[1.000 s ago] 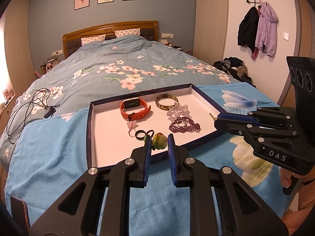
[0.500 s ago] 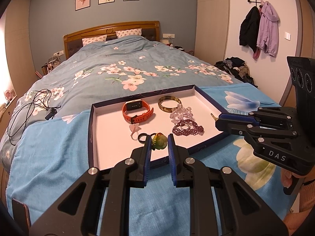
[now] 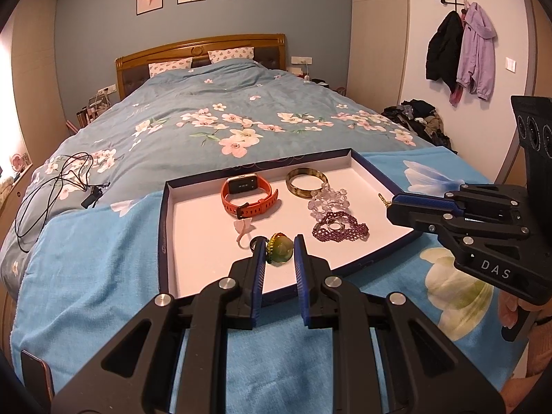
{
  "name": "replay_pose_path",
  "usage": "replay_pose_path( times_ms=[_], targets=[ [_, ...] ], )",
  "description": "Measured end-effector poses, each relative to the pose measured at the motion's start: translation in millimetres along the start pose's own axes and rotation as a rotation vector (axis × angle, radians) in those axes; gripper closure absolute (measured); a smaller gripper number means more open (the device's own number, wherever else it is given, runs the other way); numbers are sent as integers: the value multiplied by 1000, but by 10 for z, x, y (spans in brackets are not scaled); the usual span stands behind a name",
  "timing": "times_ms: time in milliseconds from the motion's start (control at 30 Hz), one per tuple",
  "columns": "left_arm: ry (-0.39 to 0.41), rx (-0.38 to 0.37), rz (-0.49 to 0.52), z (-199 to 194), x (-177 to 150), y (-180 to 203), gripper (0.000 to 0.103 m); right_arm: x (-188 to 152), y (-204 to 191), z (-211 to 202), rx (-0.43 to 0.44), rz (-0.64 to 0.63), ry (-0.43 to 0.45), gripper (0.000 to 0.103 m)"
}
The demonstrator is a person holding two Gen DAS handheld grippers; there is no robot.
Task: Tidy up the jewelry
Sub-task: 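Lower the yellow-green ring with the left tool while the right lowers the green-gem ring into the tray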
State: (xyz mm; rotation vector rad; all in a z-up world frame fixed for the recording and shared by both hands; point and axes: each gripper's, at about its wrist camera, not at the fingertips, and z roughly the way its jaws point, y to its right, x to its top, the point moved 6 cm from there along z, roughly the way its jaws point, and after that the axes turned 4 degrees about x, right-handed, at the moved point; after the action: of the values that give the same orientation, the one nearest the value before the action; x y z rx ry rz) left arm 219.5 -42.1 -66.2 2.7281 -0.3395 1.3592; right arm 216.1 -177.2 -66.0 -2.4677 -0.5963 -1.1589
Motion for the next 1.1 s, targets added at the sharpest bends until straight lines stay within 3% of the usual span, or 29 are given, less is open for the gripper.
replay_pose_path(
  times_ms=[1100],
  targets=[
    [4,36,-6,136,116,-65,86,68,179,217,-25,3,-21,96]
  ],
)
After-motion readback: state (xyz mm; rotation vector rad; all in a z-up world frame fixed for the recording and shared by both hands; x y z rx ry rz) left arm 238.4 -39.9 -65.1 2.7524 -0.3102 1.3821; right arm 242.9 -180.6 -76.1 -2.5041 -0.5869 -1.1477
